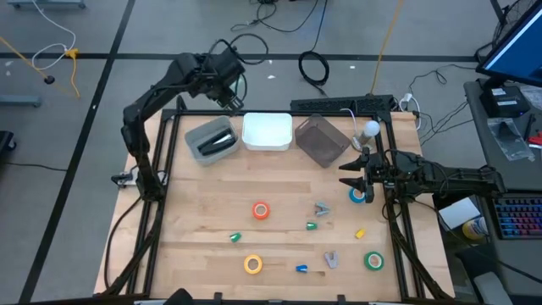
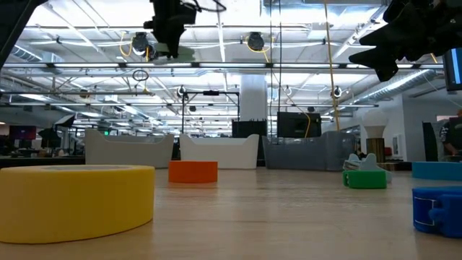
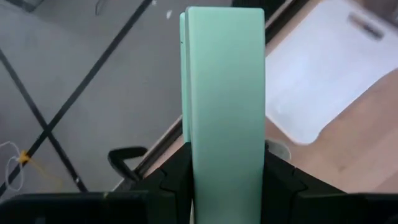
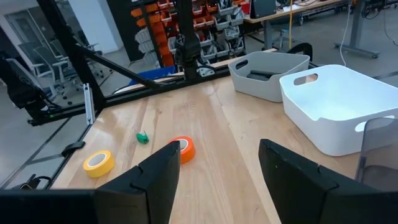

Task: Pick and place Stapler, Stapler remover, tape
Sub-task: Put the light green stapler into the gray bin

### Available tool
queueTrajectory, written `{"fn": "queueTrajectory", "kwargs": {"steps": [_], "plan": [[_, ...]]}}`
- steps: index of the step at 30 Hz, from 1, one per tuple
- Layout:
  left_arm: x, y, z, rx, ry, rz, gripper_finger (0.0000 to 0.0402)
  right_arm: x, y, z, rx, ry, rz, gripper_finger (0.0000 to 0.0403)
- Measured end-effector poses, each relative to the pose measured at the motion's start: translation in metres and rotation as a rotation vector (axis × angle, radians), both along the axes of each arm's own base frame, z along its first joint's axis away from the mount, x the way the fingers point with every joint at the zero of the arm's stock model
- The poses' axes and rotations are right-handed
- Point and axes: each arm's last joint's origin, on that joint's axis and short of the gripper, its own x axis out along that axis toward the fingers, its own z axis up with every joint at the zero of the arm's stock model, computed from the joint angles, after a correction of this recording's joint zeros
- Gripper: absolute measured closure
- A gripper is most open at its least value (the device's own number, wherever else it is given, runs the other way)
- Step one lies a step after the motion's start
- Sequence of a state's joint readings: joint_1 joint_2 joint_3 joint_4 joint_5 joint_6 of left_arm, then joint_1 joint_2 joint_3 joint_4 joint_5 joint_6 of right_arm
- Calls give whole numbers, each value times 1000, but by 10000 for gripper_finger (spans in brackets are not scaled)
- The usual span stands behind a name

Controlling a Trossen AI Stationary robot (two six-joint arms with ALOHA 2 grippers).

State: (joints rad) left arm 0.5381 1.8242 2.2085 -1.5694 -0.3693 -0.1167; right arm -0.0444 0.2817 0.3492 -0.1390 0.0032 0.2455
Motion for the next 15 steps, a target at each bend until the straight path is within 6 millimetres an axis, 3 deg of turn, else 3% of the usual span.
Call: {"fn": "queueTrajectory", "kwargs": {"steps": [7, 15], "plan": [[-15, -7, -42, -92, 130, 35, 275, 0, 0, 0, -4, 0, 0, 193], [-45, -26, -83, -144, 93, 66, 275, 0, -3, 0, -18, 0, -93, 193]]}}
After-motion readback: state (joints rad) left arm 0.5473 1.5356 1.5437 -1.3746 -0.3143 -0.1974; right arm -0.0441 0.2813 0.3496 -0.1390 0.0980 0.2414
